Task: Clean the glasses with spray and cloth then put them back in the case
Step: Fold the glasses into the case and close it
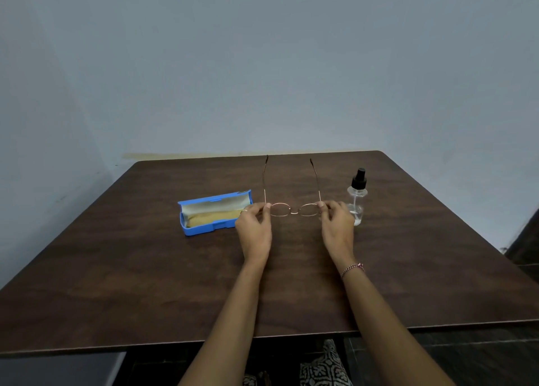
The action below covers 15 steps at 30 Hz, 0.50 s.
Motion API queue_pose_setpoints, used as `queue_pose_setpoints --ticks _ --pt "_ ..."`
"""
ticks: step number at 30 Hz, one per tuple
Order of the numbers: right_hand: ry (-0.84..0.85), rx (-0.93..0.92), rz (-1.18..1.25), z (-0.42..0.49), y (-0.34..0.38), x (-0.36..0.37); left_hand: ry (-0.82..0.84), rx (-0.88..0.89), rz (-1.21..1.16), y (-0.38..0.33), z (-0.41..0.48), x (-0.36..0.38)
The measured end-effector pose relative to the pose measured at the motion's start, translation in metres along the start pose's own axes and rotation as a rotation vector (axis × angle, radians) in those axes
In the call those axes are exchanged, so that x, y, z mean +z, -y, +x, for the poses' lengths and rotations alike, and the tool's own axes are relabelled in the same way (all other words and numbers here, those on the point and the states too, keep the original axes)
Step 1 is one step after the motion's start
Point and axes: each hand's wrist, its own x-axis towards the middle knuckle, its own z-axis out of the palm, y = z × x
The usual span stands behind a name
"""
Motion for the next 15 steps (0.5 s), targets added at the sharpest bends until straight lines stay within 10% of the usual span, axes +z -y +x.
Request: queue_pose_setpoints --ticks 15 --pt "0.014 0.169 0.503 -0.003 0.009 -0.006 -0.03 -0.158 -0.41 0.012 0.01 -0.013"
